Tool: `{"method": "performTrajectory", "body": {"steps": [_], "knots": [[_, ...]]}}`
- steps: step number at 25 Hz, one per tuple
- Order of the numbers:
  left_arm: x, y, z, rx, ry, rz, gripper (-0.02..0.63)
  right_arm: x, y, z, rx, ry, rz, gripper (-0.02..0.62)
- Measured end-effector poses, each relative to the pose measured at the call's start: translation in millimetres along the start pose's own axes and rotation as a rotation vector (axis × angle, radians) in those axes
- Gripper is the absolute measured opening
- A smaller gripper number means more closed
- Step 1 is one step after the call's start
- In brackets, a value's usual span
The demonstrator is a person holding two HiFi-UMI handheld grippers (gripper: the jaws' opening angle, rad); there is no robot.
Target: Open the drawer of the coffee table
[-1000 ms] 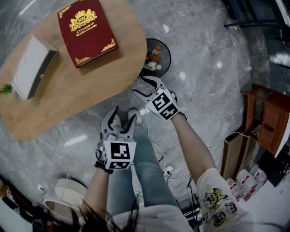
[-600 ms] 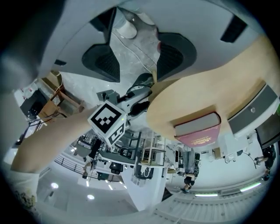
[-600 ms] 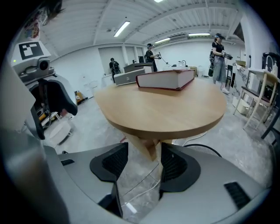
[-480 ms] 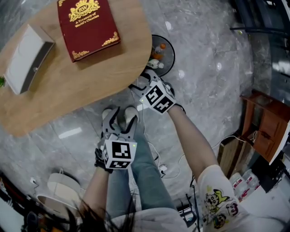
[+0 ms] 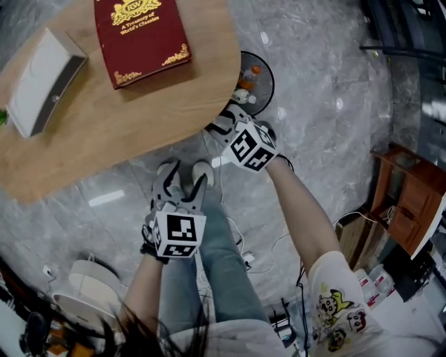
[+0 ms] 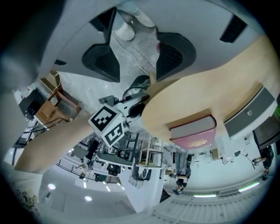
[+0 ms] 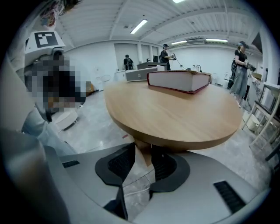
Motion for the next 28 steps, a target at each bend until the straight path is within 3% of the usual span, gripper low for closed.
{"method": "performTrajectory", "body": {"steps": [11,16,20,24,28], "knots": [[9.7,4.2,-7.1,-0.007,-0.015,-0.025,0.247,5.2,2.8,5.3,0.09,-0.087,0.071,0.077],[11.0,10.9,-8.6,-0.018,-0.021,-0.045,0.247,15.3,5.1,-3.1,0.27,-0.159,0.062,0.065],[11.9,13.2,-11.4,-0.018,-0.044,-0.055,0.247,19.8,6.2,-9.1,0.34,-0.196,0.051,0.06],[10.2,17.4,-17.3,-0.077,-0.073,-0.092,0.247,28.1,10.9,-19.7,0.419,-0.251,0.039,0.057],[4.5,29.0,-25.7,-0.18,-0.116,-0.189,0.247,38.4,21.4,-37.2,0.495,-0.306,0.011,0.057]]}}
Point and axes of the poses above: the fingertips, and each gripper's own axes: x backward along the fingers, z to its right, y out of its underside, the point moved 7 cm from there along x, backward along the fingers, and after that the axes turned 12 degrees about y, right-handed, at the moved point
